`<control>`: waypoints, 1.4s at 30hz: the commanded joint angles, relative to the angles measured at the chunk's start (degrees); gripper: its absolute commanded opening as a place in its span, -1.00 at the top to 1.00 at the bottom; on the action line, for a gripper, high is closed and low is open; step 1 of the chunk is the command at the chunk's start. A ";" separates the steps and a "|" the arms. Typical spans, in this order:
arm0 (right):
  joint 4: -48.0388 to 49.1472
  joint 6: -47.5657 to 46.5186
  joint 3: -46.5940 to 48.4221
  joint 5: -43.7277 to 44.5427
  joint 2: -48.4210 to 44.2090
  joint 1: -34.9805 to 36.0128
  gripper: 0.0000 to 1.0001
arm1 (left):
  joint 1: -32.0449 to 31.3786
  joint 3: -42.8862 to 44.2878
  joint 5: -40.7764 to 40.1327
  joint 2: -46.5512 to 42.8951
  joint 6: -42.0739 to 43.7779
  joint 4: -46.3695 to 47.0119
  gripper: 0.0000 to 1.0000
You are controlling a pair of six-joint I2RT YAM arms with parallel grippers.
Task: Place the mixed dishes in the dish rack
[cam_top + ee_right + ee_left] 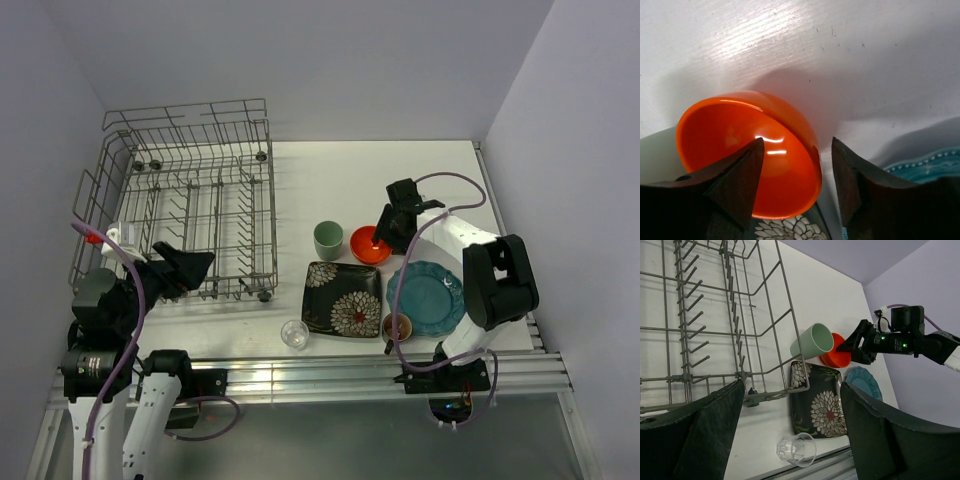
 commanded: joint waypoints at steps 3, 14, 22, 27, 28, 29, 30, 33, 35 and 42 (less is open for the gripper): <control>4.29 -0.16 -0.47 0.64 2.00 0.05 0.04 | 0.27 0.63 0.53 1.11 2.04 1.48 -0.66; 1.75 -0.86 0.76 6.87 -3.53 1.45 0.91 | 0.27 -1.83 5.36 2.43 -2.00 6.83 -0.58; -5.19 -3.94 6.03 9.96 -17.75 2.86 1.00 | 0.27 -1.74 11.68 6.47 -3.94 10.44 -0.57; -8.26 -6.31 12.00 5.30 -22.61 10.30 1.00 | 0.18 -3.50 22.31 9.90 -5.96 16.59 -0.71; -10.10 -6.49 14.54 5.56 -22.52 12.25 1.00 | 0.01 -3.33 22.59 10.25 -5.96 16.77 -0.72; -11.08 -6.75 15.95 7.12 -22.17 14.35 1.00 | -0.34 -3.07 22.68 10.95 -5.87 16.86 -0.72; -12.74 -6.75 17.10 7.84 -21.47 18.29 1.00 | -0.61 -2.80 22.25 11.30 -5.78 16.78 -0.72; -13.98 -5.97 21.06 9.68 -20.15 23.67 1.00 | -2.71 -1.40 21.02 13.24 -6.05 16.69 -0.71; -14.77 -5.44 23.34 11.35 -18.66 28.51 1.00 | -5.95 -0.34 18.74 14.55 -6.48 16.60 -0.70; -18.90 -4.56 31.34 16.54 -10.66 39.94 1.00 | -18.53 0.98 5.92 17.10 -7.37 15.29 -0.67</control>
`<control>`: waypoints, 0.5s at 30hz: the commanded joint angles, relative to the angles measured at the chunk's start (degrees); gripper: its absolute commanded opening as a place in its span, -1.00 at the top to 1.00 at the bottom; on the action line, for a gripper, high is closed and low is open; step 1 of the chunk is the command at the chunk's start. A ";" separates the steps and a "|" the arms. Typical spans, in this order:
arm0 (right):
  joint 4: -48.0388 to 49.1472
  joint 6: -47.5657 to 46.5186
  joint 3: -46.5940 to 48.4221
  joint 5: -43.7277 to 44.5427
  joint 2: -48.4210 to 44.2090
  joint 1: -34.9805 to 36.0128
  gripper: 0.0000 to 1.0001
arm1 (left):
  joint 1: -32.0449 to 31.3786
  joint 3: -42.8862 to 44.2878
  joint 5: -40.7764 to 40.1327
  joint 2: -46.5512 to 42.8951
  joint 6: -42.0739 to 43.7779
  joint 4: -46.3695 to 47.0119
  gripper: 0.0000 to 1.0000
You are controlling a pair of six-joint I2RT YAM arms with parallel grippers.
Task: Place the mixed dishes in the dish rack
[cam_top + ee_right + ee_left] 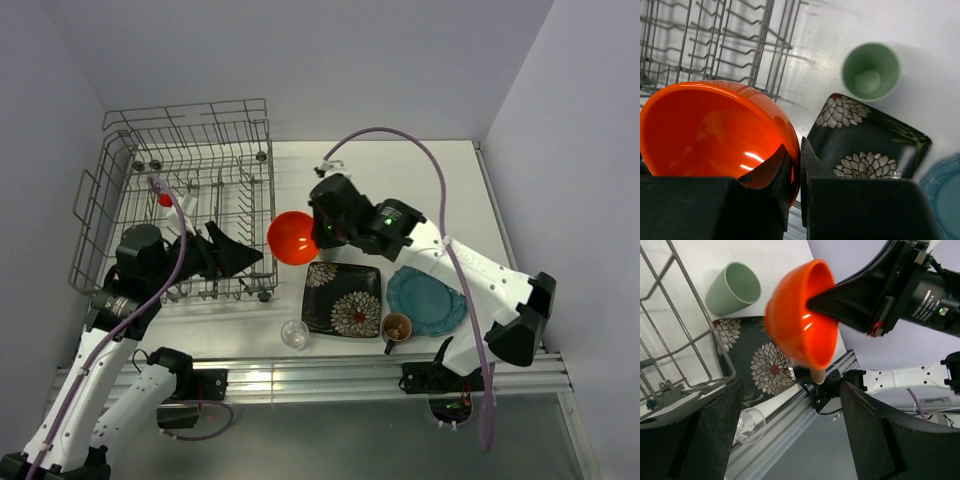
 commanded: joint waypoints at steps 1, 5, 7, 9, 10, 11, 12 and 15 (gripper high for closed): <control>-2.27 1.39 5.12 5.74 1.95 4.34 1.00 | -3.89 2.84 -8.13 0.72 -0.46 0.49 -0.66; -3.59 2.01 7.66 6.72 3.80 7.07 1.00 | -6.01 2.05 -9.99 0.28 -1.25 0.83 -0.66; -4.38 1.92 8.55 7.25 4.94 8.48 1.00 | -6.19 1.87 -10.69 0.10 -1.51 1.27 -0.66; -4.30 2.00 9.25 8.39 5.12 10.31 1.00 | -6.62 1.87 -11.05 0.54 -1.60 1.27 -0.65; -4.30 2.09 9.60 8.57 5.21 10.94 1.00 | -6.80 1.70 -11.48 0.72 -1.51 1.19 -0.64; -4.30 2.27 10.13 9.00 5.30 11.46 1.00 | -7.32 1.61 -11.75 1.15 -1.60 1.18 -0.63; -4.30 2.53 10.57 9.35 5.47 11.99 1.00 | -7.50 1.52 -12.27 1.33 -1.51 1.27 -0.60; -5.52 2.80 13.11 10.76 6.79 14.45 1.00 | -8.64 1.26 -14.29 1.95 -1.60 0.92 -0.50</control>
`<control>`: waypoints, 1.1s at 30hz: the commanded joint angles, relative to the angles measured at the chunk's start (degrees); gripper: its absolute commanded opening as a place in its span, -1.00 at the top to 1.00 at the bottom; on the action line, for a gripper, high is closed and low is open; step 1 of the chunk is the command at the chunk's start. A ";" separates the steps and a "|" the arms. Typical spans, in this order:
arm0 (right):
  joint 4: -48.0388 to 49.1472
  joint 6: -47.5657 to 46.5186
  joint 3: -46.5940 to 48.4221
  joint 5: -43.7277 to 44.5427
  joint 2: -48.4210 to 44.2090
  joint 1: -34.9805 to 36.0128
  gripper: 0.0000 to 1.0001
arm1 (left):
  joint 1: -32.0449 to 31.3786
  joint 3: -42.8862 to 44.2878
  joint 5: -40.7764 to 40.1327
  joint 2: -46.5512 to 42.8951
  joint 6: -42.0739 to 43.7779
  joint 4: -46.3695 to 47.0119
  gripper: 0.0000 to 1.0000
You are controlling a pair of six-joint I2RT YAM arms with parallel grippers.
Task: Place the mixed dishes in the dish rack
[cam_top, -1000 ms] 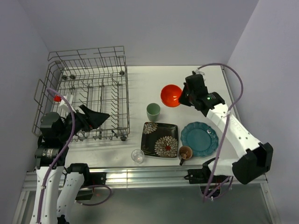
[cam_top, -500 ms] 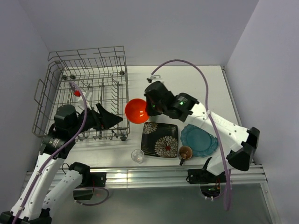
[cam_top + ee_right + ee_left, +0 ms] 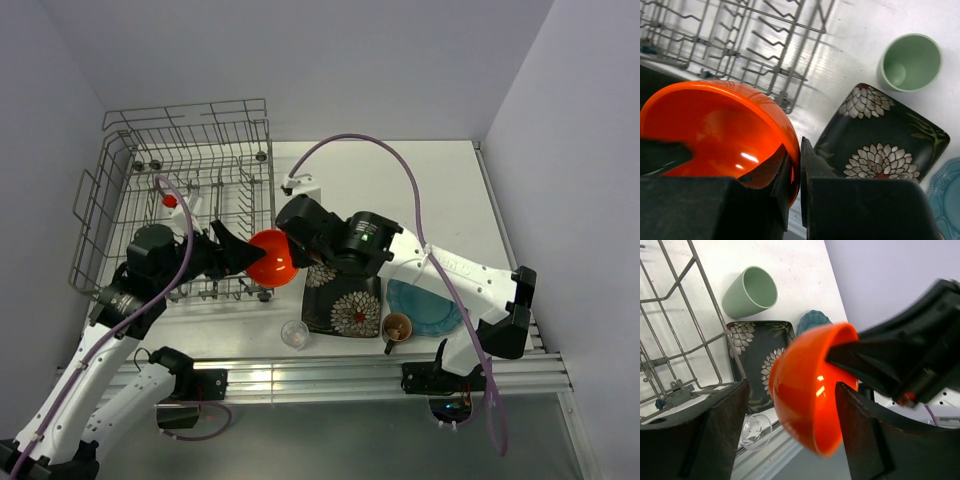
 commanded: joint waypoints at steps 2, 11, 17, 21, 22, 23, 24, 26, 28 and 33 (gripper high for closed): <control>-0.79 1.29 6.81 4.27 1.90 3.90 1.00 | -1.65 0.86 -4.20 1.07 -0.40 1.03 -0.32; -3.07 2.08 8.41 8.40 2.79 7.95 0.20 | -2.27 0.78 -6.05 0.38 -0.22 1.55 1.00; 3.23 2.17 -3.00 3.60 -8.36 7.87 -0.99 | -2.27 -2.21 -1.93 -1.29 0.04 8.05 1.00; 12.20 0.68 -12.15 -4.74 -19.59 7.43 -0.99 | -2.18 -5.37 3.25 -2.09 -1.98 16.30 1.00; 16.39 0.15 -15.56 -6.69 -21.37 7.17 -0.99 | -2.18 -7.29 5.61 -2.35 -3.81 20.85 0.99; 18.35 -0.90 -17.07 -8.71 -22.78 6.99 -0.99 | -2.27 -8.27 6.59 -2.70 -4.78 23.07 0.99; 20.28 -1.26 -18.31 -11.86 -25.32 6.90 -0.99 | -2.18 -9.06 7.56 -2.79 -5.93 25.09 1.00; 23.37 -1.78 -20.51 -14.43 -27.00 6.46 -0.99 | -2.18 -11.43 10.46 -2.79 -9.09 31.39 1.00; 24.96 -2.23 -21.65 -17.25 -28.59 6.29 -0.99 | -2.27 -13.02 11.87 -2.79 -11.63 34.59 1.00; 27.33 -1.70 -23.24 -19.28 -30.18 6.02 -0.98 | -2.18 -15.66 14.60 -3.85 -16.83 44.09 1.00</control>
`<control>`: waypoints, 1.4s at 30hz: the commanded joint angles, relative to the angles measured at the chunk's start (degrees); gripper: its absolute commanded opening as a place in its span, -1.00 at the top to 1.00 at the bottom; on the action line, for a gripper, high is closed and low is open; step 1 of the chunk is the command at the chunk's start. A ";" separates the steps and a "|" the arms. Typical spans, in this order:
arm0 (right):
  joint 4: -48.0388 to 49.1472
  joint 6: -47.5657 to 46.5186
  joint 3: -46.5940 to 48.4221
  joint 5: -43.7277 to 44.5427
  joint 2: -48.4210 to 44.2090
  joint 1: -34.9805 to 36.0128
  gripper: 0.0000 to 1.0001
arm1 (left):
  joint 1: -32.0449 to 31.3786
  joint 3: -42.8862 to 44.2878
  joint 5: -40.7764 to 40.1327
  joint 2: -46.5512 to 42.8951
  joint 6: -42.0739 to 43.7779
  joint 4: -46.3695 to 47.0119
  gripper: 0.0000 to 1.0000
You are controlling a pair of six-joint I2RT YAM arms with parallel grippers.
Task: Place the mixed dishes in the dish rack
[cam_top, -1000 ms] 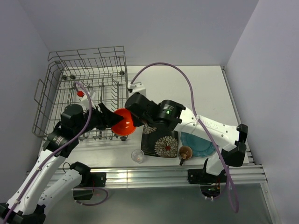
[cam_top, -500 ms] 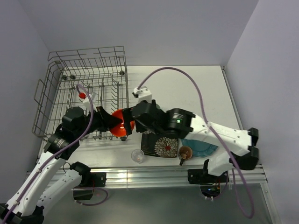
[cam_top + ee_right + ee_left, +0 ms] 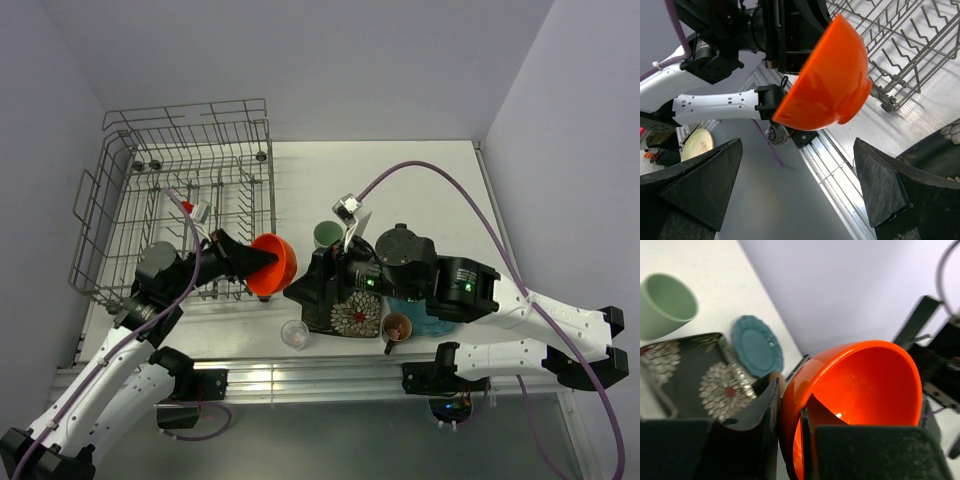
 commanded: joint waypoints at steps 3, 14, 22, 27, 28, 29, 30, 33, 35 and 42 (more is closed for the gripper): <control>4.76 -0.59 -0.66 -2.32 0.21 -0.58 -0.98 | 0.02 -0.62 3.70 -2.27 -6.57 13.87 1.00; 6.69 1.00 3.12 0.50 6.01 -0.58 -0.99 | 0.02 -0.63 2.02 -4.47 -5.69 11.32 1.00; 12.75 2.84 0.57 -1.87 3.73 -0.67 -0.98 | 0.02 1.04 1.32 -3.33 -3.23 8.60 1.00; 15.73 3.90 0.66 -4.77 4.25 -0.58 -0.97 | 0.02 1.57 0.97 -3.07 -2.00 7.37 1.00; 16.53 4.51 0.40 -4.95 4.17 -0.67 -0.97 | 0.02 1.57 0.97 -2.98 -1.91 7.28 1.00; 17.14 4.60 0.40 -5.04 4.34 -0.58 -0.97 | 0.02 1.75 0.97 -2.98 -1.82 7.19 1.00; 17.24 4.78 0.74 -5.04 5.04 -0.58 -0.96 | 0.02 1.75 0.88 -2.98 -1.74 7.28 1.00; 16.27 4.95 2.50 -5.04 6.45 -0.58 -0.85 | 0.02 1.83 1.23 -2.72 -1.65 7.72 1.00; 16.18 5.57 2.94 -4.86 7.41 -0.58 -0.75 | 0.02 1.83 1.41 -2.28 -1.65 7.89 1.00; 17.59 6.19 3.21 -3.72 8.74 -0.58 0.18 | 0.02 1.57 1.85 -2.63 -0.24 7.37 1.00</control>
